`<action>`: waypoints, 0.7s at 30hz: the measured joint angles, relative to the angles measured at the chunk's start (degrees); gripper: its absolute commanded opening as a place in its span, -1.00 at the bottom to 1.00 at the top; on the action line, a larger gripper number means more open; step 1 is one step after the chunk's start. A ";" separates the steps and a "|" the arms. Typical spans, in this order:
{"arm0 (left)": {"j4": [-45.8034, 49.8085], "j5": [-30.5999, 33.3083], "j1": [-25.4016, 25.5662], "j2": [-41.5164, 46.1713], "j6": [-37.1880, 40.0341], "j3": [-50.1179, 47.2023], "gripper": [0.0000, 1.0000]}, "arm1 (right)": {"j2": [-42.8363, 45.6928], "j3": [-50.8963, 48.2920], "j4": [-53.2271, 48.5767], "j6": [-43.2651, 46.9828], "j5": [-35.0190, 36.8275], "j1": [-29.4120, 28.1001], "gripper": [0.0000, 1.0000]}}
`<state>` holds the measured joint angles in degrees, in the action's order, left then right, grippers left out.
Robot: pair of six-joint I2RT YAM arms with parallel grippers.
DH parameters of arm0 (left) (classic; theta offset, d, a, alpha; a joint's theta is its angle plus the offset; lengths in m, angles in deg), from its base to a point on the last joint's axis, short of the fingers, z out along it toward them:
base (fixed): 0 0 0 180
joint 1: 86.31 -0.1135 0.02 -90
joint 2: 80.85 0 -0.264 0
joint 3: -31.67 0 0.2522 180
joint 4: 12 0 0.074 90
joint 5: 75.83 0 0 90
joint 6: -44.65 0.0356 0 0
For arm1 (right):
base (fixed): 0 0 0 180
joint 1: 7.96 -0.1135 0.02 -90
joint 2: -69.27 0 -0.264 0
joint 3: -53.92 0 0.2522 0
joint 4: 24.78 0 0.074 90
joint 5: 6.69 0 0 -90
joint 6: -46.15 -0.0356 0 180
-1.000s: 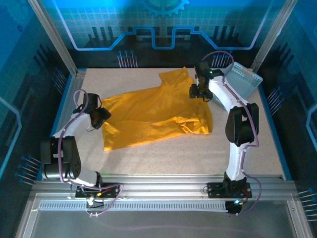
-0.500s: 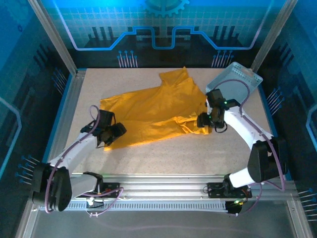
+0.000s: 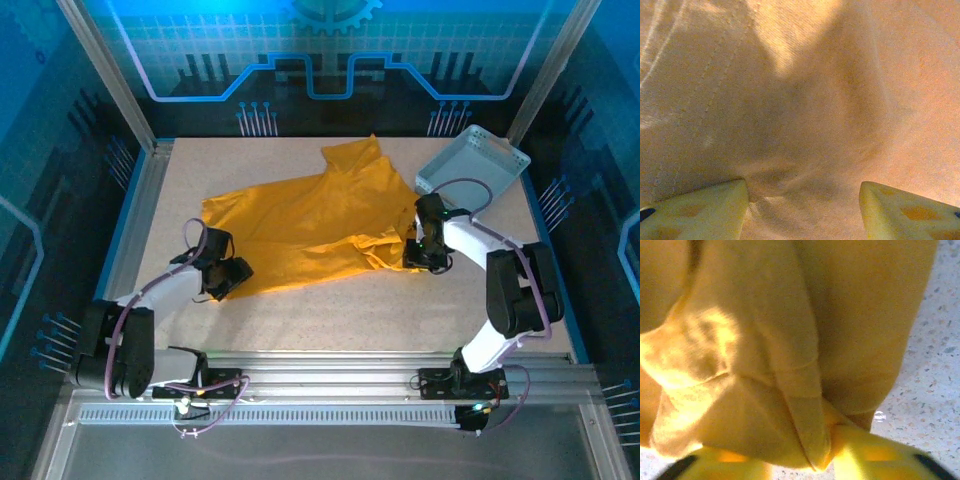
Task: Fold the inside-out t-shirt
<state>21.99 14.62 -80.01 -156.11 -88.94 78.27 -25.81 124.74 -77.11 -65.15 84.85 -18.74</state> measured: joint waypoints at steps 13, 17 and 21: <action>-1.46 0.26 -7.76 -3.28 0.42 1.92 0.08 | 2.08 8.31 -9.64 1.60 15.45 -4.44 -0.98; -1.25 0.87 -8.74 -3.65 1.36 2.36 0.09 | 1.75 10.45 -11.45 1.97 18.73 -6.75 -0.46; -1.09 1.46 -8.90 -3.65 2.05 2.38 0.12 | 1.11 10.82 -12.79 2.21 20.02 -7.85 -0.03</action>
<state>20.90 16.08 -88.90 -159.76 -86.89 80.65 -24.70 135.56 -89.90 -62.94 104.87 -26.59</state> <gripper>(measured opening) 0.549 0.408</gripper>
